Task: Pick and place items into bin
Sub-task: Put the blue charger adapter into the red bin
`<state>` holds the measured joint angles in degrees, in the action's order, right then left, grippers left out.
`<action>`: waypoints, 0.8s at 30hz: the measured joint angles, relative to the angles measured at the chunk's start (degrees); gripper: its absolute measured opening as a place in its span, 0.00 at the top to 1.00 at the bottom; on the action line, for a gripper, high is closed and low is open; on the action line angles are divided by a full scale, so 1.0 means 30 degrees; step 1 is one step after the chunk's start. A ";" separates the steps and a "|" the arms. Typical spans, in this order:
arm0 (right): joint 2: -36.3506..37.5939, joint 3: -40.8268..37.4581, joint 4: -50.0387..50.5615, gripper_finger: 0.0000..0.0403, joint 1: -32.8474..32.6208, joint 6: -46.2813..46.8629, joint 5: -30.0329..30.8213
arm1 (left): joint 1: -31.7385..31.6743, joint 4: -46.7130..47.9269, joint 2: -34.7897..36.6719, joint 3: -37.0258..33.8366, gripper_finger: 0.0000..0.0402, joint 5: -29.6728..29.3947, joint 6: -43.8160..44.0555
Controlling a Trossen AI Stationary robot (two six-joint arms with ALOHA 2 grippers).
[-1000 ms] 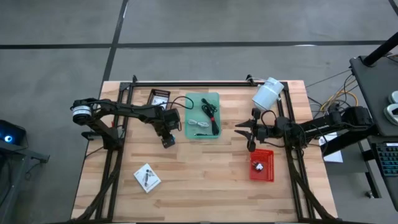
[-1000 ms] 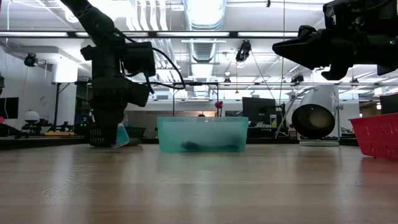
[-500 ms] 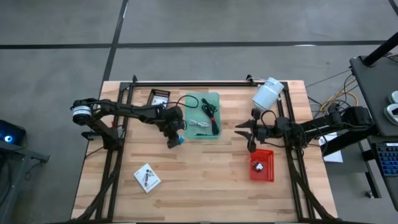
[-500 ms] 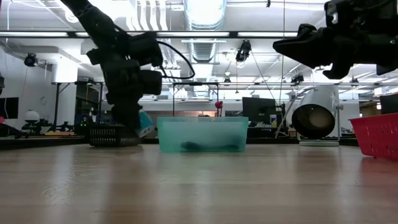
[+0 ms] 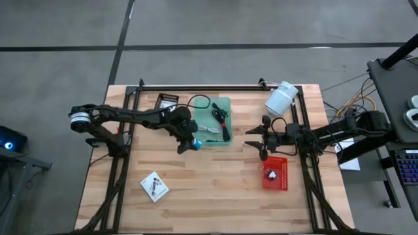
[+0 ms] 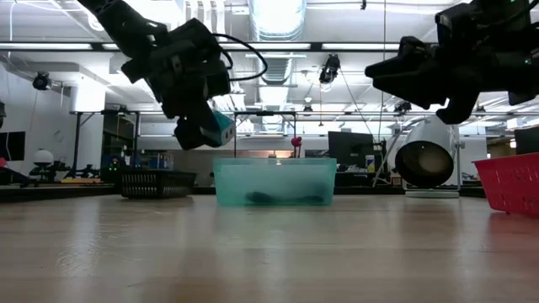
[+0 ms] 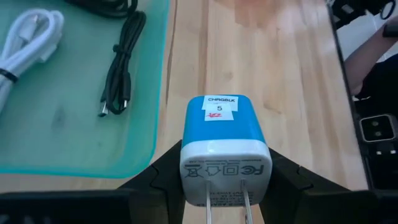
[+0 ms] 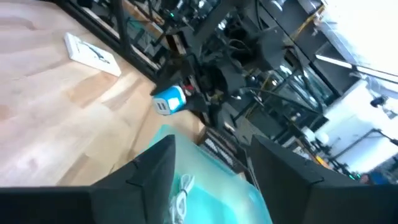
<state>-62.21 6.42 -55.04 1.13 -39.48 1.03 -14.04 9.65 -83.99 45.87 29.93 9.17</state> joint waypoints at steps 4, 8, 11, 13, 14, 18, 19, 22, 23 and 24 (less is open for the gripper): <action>-0.1193 0.0837 -0.0579 0.47 0.0000 -0.0058 -0.1164 | 0.0094 -0.0080 0.0766 -0.0054 0.68 -0.0054 -0.0015; -0.3428 0.2487 -0.0537 0.43 -0.0049 -0.0603 -0.2510 | 0.0239 -0.1930 0.1060 -0.0157 0.68 -0.0041 -0.0141; -0.5419 0.4188 -0.0433 0.42 -0.0044 -0.1140 -0.1565 | 0.0474 -0.4239 0.1059 -0.0251 0.68 0.0450 -0.0683; -0.6702 0.5404 -0.0243 0.43 -0.0029 -0.0689 0.0473 | 0.0502 -0.4465 0.1067 -0.0322 0.68 0.0575 -0.0714; -0.7246 0.5864 -0.0099 0.43 -0.0027 -0.0618 0.1506 | 0.0496 -0.4535 0.1060 -0.0338 0.68 0.0555 -0.0748; -0.9157 0.7357 0.0510 0.45 -0.0035 -0.1981 0.1893 | 0.0470 -0.4776 0.1067 -0.0345 0.68 0.0035 -0.0838; -0.9610 0.7727 0.0539 0.45 -0.0116 -0.2470 0.1610 | 0.0473 -0.4954 0.1063 -0.0345 0.68 -0.0131 -0.0856; -1.0469 0.8689 0.0456 0.45 -0.0334 -0.3422 0.1852 | 0.0473 -0.5070 0.1085 -0.0345 0.68 -0.0087 -0.1232; -1.0698 0.9108 0.0401 0.45 -0.0421 -0.3487 0.2350 | 0.0470 -0.5039 0.1180 -0.0345 0.68 -0.0092 -0.1530; -1.0902 0.9382 0.0350 0.46 -0.0492 -0.3476 0.2905 | 0.0467 -0.4964 0.1331 -0.0352 0.68 -0.0102 -0.1833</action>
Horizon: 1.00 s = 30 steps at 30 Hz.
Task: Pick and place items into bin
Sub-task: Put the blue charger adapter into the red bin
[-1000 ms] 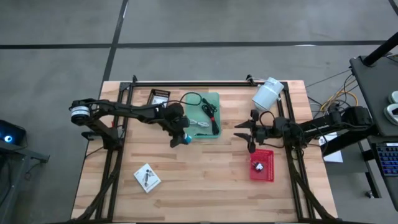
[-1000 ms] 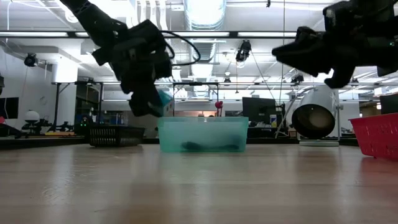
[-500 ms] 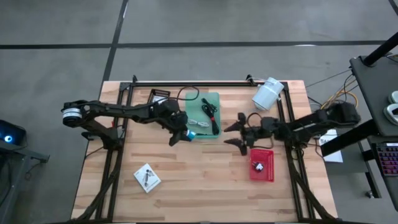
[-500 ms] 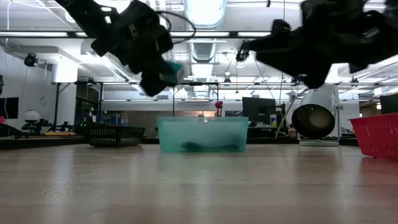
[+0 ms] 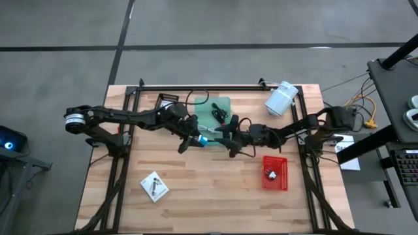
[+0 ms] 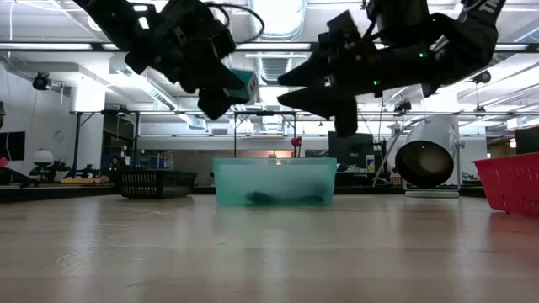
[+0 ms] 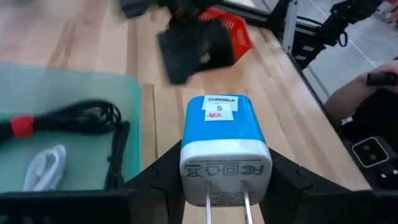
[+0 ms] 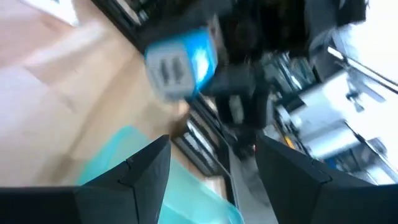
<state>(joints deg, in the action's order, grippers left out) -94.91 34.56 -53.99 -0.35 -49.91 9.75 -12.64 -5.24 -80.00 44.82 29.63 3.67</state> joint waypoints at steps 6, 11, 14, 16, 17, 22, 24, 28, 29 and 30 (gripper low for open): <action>-0.0271 0.0482 0.0062 0.46 -0.0317 -0.0311 0.1893 | -0.0161 -0.0166 0.0430 -0.0007 0.68 -0.0228 -0.0549; -0.0271 0.0569 -0.0470 0.46 -0.0575 0.0181 0.1818 | -0.0161 -0.0088 0.0457 -0.0015 0.68 -0.1360 -0.0374; -0.0271 0.0569 -0.0526 0.46 -0.0952 -0.0133 0.1754 | -0.0168 -0.0042 0.0363 -0.0015 0.68 -0.1500 -0.0360; -0.0271 0.0569 -0.0526 0.46 -0.1214 -0.0469 0.1745 | -0.0168 -0.0126 0.0363 -0.0015 0.68 -0.1545 -0.0367; -0.0271 0.0569 -0.0541 0.46 -0.1342 -0.0643 0.1745 | -0.0168 -0.0130 0.0368 -0.0015 0.68 -0.1550 -0.0365; -0.0271 0.0569 -0.0909 0.46 -0.1657 -0.1175 0.1757 | -0.0149 -0.0806 0.0363 -0.0015 0.68 -0.1577 -0.0321; -0.0263 0.0569 -0.0942 0.46 -0.1652 -0.1219 0.1760 | -0.0132 -0.1103 0.0285 -0.0030 0.68 -0.1613 -0.0247; -0.0263 0.0569 -0.0949 0.46 -0.1686 -0.2183 0.1760 | -0.0132 -0.1361 0.0073 -0.0006 0.68 -0.1916 0.0146; -0.0263 0.0569 -0.0956 0.46 -0.1686 -0.2399 0.1760 | -0.0132 -0.1567 0.0049 0.0007 0.68 -0.1916 0.0143; -0.0263 0.0569 -0.1033 0.46 -0.1686 -0.2610 0.1760 | -0.0132 -0.1729 0.0042 0.0007 0.68 -0.1916 0.0147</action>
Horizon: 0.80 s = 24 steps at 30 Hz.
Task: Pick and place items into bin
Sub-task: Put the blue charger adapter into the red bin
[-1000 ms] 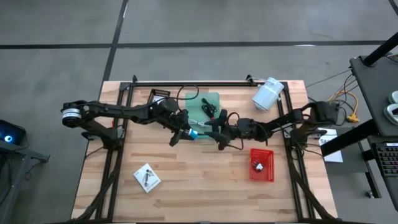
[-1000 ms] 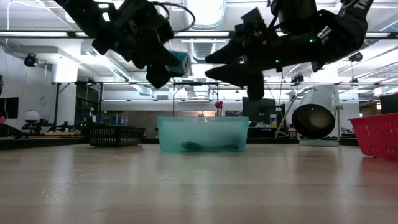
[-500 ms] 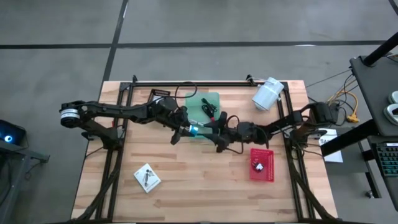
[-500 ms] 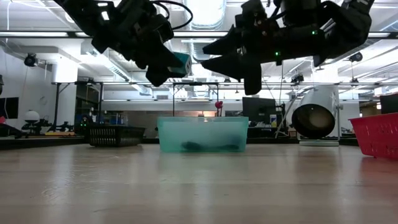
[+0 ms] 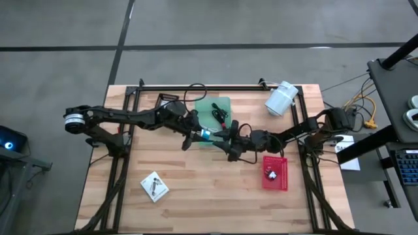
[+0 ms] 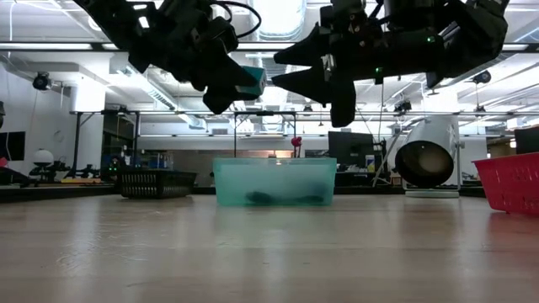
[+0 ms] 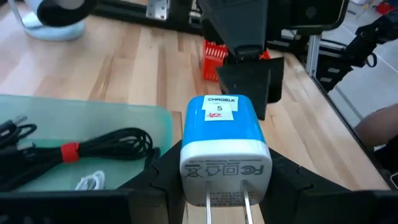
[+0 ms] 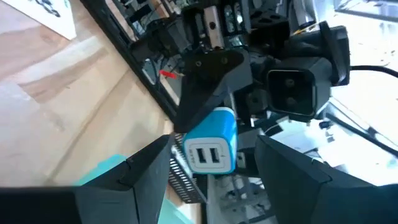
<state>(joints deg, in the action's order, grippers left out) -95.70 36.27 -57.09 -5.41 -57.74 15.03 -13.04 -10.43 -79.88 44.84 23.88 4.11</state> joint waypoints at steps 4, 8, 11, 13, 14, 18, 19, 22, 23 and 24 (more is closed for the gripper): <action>0.0015 0.0000 -0.0616 0.46 0.0007 -0.0671 0.0015 | 0.0000 -0.1042 -0.0007 -0.0007 0.68 -0.0066 0.0107; 0.0029 0.0000 -0.1182 0.46 0.0023 -0.0378 0.0015 | 0.0007 -0.1557 -0.0193 -0.0019 0.68 -0.0104 0.0478; 0.0022 -0.0007 -0.1050 0.46 0.0111 -0.0451 0.0058 | 0.0007 -0.1542 -0.0341 -0.0026 0.68 -0.0107 0.0499; 0.0022 -0.0007 -0.1086 0.46 0.0146 -0.0357 0.0053 | 0.0007 -0.1763 -0.0447 0.0007 0.68 -0.0101 0.0499; 0.0022 -0.0007 -0.1029 0.46 0.0146 -0.0392 0.0058 | 0.0007 -0.1866 -0.0498 0.0007 0.68 -0.0080 0.0508; 0.0022 -0.0007 -0.0582 0.46 0.0146 -0.0472 0.0044 | 0.0015 -0.2640 -0.0633 0.0015 0.68 -0.0052 0.1014; 0.0022 -0.0007 -0.0575 0.46 0.0146 -0.0475 0.0048 | 0.0015 -0.2889 -0.0649 0.0007 0.68 -0.0044 0.1380; 0.0022 -0.0007 -0.0644 0.46 0.0146 -0.0479 0.0051 | 0.0090 -0.3411 -0.0899 0.0032 0.68 0.0279 0.2240; 0.0022 -0.0007 -0.0623 0.46 0.0146 -0.0479 0.0044 | 0.0123 -0.3407 -0.0950 0.0022 0.68 0.0360 0.2462; 0.0022 -0.0007 -0.0616 0.46 0.0146 -0.0479 0.0045 | 0.0187 -0.3472 -0.1034 0.0022 0.68 0.0377 0.2534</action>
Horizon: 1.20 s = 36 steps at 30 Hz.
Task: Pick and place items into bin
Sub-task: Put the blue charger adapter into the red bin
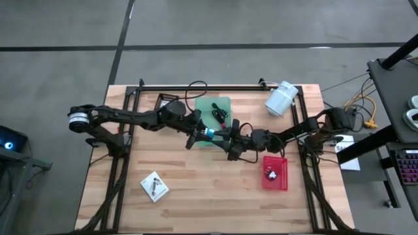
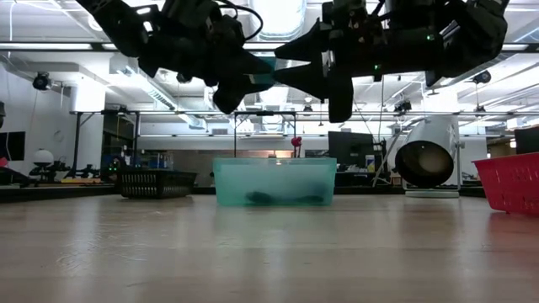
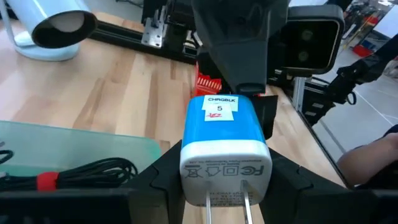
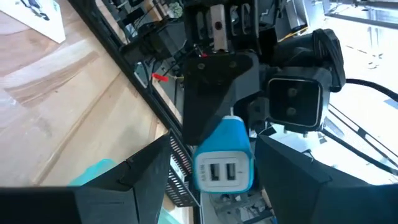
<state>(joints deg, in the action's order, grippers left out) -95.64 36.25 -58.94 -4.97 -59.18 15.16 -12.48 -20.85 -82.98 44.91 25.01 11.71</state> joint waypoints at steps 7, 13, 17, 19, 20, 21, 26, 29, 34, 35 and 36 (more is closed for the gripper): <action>0.0000 0.0000 0.0015 0.46 0.0052 0.0007 -0.0023 | 0.0357 -0.0635 -0.0431 0.0022 0.68 0.0413 -0.0020; 0.0000 0.0000 0.0015 0.46 0.0102 0.0082 -0.0055 | 0.0418 -0.0894 -0.0431 0.0022 0.68 0.0468 -0.0024; 0.0000 0.0000 0.0007 0.46 0.0102 0.0087 -0.0052 | 0.0455 -0.0923 -0.0431 0.0044 0.68 0.0463 -0.0017; 0.0000 0.0000 0.0002 0.46 0.0102 0.0087 -0.0059 | 0.0469 -0.0930 -0.0431 0.0036 0.68 0.0461 -0.0017; 0.0000 0.0000 -0.0012 0.46 0.0102 0.0083 -0.0059 | 0.0469 -0.0950 -0.0431 0.0036 0.68 0.0456 -0.0017; 0.0000 0.0000 -0.0015 0.46 0.0102 0.0087 -0.0067 | 0.0476 -0.1000 -0.0442 0.0036 0.68 0.0452 -0.0017; 0.0000 0.0000 -0.0057 0.46 0.0102 0.0087 -0.0074 | 0.0615 -0.2519 -0.1360 0.0046 0.68 0.0508 -0.0002; -0.0023 -0.0033 0.0022 0.46 0.0102 0.0080 -0.0096 | 0.0608 -0.2572 -0.1947 0.0296 0.68 0.0633 0.0023; -0.0036 -0.0023 0.0002 0.46 0.0102 0.0080 -0.0099 | 0.0629 -0.2542 -0.2444 0.0841 0.68 0.0708 -0.0010; -0.0036 -0.0022 -0.0034 0.46 0.0102 0.0085 -0.0065 | 0.0644 -0.2569 -0.2478 0.0889 0.68 0.0691 -0.0010; -0.0036 -0.0022 -0.0062 0.46 0.0102 0.0095 -0.0067 | 0.0643 -0.2542 -0.2478 0.0889 0.68 0.0672 -0.0009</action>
<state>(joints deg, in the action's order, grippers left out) -95.74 36.18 -59.12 -4.67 -58.89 14.96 -10.55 -28.47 -90.41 47.57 27.03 11.69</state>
